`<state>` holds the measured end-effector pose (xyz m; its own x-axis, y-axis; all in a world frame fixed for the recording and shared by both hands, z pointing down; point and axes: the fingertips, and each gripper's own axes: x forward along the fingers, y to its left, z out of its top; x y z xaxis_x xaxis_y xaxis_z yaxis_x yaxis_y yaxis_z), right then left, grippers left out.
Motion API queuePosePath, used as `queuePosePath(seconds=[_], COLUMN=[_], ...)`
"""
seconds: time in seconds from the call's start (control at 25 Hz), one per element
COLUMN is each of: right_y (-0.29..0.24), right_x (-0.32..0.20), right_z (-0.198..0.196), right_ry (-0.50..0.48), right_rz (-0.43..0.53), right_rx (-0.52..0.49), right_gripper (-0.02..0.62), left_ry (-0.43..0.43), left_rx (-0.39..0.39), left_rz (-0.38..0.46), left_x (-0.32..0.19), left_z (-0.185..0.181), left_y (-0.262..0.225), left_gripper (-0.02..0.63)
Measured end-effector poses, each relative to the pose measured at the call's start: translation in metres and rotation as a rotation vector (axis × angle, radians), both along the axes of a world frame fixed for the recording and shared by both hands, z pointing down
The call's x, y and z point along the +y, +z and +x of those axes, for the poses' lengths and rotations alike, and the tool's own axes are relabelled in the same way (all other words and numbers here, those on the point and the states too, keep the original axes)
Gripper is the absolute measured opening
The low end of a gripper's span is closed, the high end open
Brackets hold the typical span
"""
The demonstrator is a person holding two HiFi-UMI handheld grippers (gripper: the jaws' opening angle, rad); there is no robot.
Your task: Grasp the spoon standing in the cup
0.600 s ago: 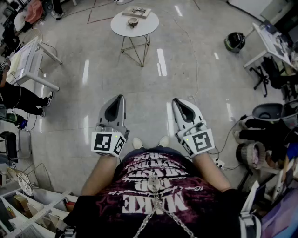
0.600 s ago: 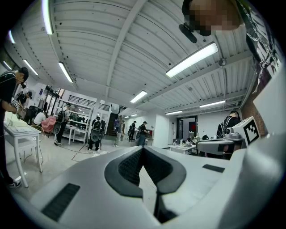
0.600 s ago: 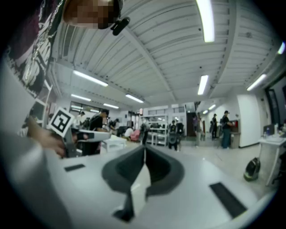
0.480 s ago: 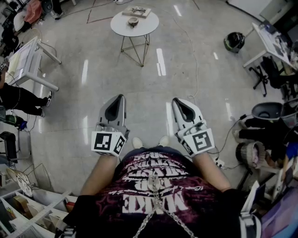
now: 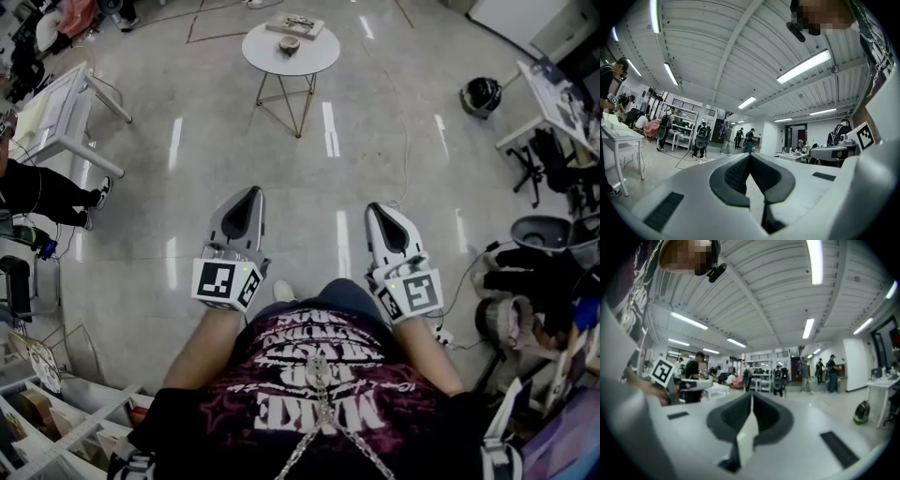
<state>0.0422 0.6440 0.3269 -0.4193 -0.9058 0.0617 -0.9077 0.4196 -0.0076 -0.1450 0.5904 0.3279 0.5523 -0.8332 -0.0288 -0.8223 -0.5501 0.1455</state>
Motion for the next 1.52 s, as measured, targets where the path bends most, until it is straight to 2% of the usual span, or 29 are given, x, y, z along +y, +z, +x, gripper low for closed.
queuePosePath(seconds=[0.2,0.48,0.68,1.52], right_y=[0.006,0.013,0.022,0.037], right_x=[-0.003,-0.022,-0.042,-0.132], right_z=[-0.015,-0.007,-0.014,0.044], right_ry=[-0.004,0.004,-0.033,-0.057], right_rz=[-0.011,-0.025,-0.044,-0.082], right_rx=[0.014,0.000,-0.001,-0.011], right_gripper=[0.037,0.037,0.037,0.037], left_ry=[-0.008,-0.010,-0.025,-0.019], left_rx=[0.007,0.003,0.003,-0.017], left_rz=[-0.019,-0.049,-0.064,-0.090], left_x=[-0.003,-0.015,-0.034,-0.121], left_z=[-0.018,-0.014,-0.016,0.050], left_y=[0.010,0.023,0.029,0.039], left_gripper=[0.025,0.025,0.025,0.025])
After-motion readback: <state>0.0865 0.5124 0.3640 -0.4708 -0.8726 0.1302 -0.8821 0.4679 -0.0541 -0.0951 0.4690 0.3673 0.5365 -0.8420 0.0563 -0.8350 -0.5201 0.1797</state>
